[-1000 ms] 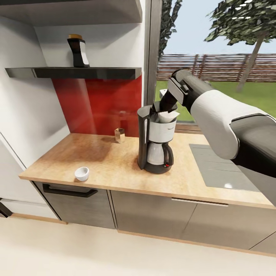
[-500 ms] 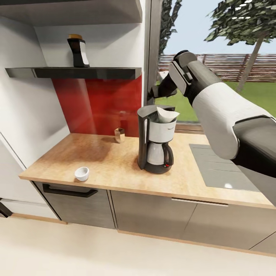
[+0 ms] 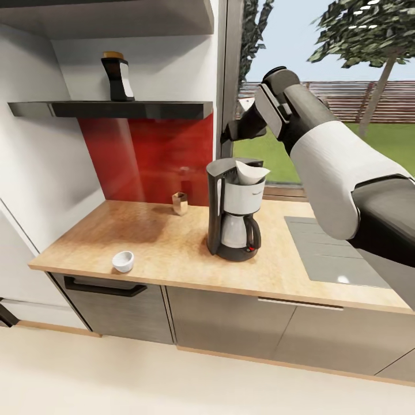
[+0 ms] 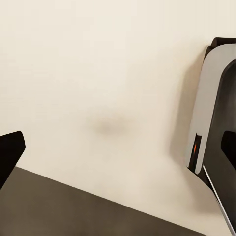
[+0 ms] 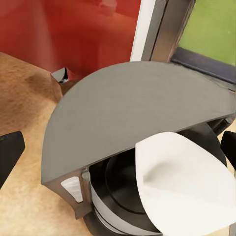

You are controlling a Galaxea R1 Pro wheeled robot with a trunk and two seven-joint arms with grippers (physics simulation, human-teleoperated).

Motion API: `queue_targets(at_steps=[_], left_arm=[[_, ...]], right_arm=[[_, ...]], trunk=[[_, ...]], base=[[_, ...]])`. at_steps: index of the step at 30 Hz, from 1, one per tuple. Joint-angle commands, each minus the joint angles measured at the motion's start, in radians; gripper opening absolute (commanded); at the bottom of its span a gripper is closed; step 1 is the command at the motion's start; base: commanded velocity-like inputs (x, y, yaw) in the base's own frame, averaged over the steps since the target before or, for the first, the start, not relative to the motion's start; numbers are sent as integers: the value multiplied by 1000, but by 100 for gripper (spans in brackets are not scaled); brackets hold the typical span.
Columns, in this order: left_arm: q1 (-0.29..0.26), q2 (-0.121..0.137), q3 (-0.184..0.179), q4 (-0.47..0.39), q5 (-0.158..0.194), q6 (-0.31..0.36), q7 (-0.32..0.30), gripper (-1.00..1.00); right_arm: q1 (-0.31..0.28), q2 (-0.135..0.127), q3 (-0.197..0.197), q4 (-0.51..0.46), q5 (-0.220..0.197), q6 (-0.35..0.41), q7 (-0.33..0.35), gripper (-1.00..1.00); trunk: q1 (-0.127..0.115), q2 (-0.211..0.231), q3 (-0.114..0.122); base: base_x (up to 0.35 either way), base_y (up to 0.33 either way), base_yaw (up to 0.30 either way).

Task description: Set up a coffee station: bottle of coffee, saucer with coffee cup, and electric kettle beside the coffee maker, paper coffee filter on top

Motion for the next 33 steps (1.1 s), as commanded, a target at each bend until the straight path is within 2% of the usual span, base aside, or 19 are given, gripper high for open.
queue_targets(at_steps=[1, 5, 10, 12, 15, 19, 24, 26, 29, 30, 31, 33], left_arm=[[-1, 0, 7, 1, -2, -4, 0, 100], [-1, 0, 7, 1, -2, -4, 0, 100], [-1, 1, 7, 0, -2, -4, 0, 100], [-1, 1, 7, -1, -2, -4, 0, 100], [-1, 2, 7, -1, -2, -4, 0, 100], [-1, 6, 8, -1, -2, -5, 0, 100], [-1, 8, 8, -4, -2, -5, 0, 100], [-1, 9, 8, -6, -2, -5, 0, 100], [-1, 9, 8, -9, -2, -6, 0, 100], [-1, 9, 7, -12, -2, -6, 0, 100], [-1, 10, 7, -12, -2, -7, 0, 100], [-1, 10, 7, -13, -2, -9, 0, 100]], right_arm=[[-1, 0, 3, -1, -1, 3, 1, 100], [-1, 0, 4, -31, -2, 3, 3, 100], [7, 0, 9, -132, -1, 2, 4, 100], [22, 0, 9, -150, -1, -22, 4, 100], [52, 0, 10, -162, -1, -128, 3, 100], [115, 0, 10, -167, 0, -316, 2, 100], [184, 0, 10, -167, 2, -452, -10, 100], [225, 0, 10, -166, 4, -536, -50, 100], [294, 0, 11, -163, 6, -690, -179, 100], [361, 0, 12, -160, 11, -811, -321, 100], [384, 0, 12, -160, 16, -842, -363, 100], [411, -26, 12, -160, 23, -875, -404, 100]], trunk=[[1, -2, -2], [1, -2, -2], [1, -2, -2], [1, -2, -2], [1, -2, -2], [1, -2, -2], [1, -2, -2], [1, -2, -2], [1, -2, -2], [1, -2, -2], [1, -2, -2], [1, -2, -2]], base=[[-6, 0, 0], [-114, 0, 0], [-163, 0, 0], [-52, 0, 0], [-21, 0, 0], [-6, 0, 0], [-1, 0, 0], [0, 0, 0], [0, 0, 0], [0, 0, 0], [0, 0, 0], [0, 0, 0]])
